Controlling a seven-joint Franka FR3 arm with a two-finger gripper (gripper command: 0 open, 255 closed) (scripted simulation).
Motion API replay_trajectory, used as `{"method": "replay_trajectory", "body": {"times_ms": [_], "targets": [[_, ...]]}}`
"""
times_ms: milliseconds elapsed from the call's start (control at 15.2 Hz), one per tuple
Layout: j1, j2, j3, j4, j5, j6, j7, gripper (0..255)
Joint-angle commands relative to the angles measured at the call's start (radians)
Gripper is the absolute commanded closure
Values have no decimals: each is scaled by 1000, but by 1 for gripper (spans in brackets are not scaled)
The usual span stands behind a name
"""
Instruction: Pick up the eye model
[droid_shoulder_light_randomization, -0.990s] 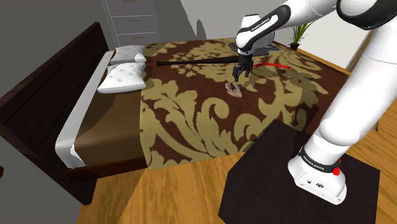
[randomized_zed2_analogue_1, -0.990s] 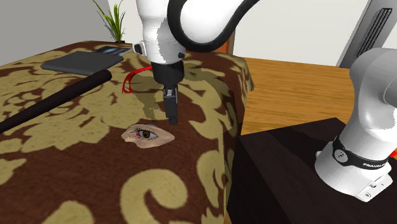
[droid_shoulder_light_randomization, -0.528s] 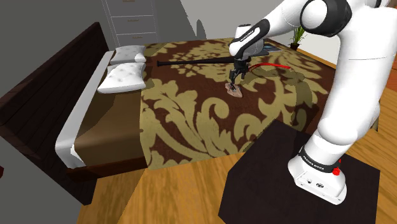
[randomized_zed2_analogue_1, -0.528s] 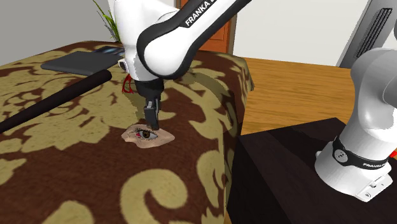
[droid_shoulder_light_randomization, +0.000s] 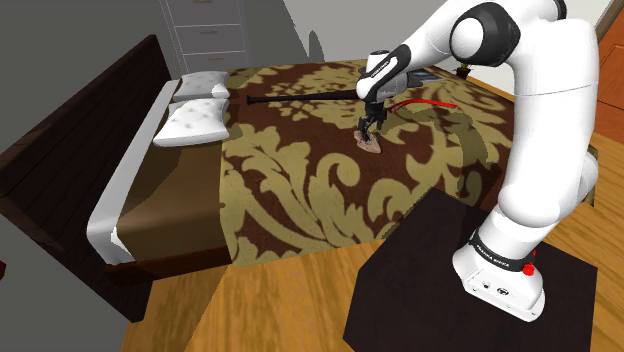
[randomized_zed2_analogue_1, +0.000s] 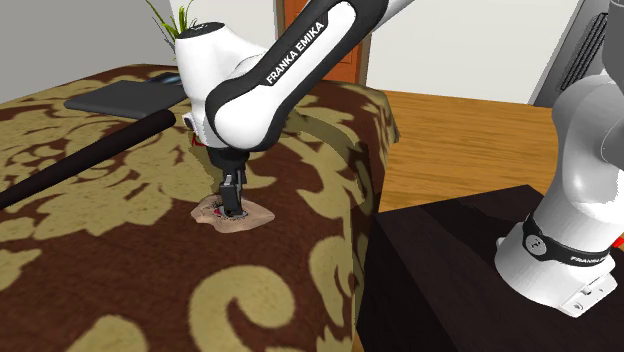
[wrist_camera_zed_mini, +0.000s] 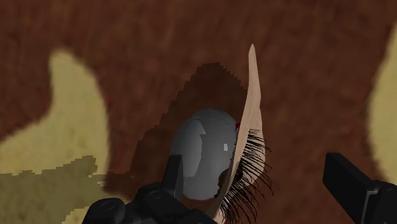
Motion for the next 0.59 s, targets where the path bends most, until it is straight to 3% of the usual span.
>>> {"method": "replay_trajectory", "body": {"times_ms": [0, 132, 198, 528], "targets": [[-3, 16, 2, -5, 4, 22, -3, 0], [-4, 22, 3, -6, 5, 28, -3, 0], [-5, 23, 3, -5, 6, 28, -4, 255], [-5, 24, 3, -4, 6, 28, -4, 255]]}}
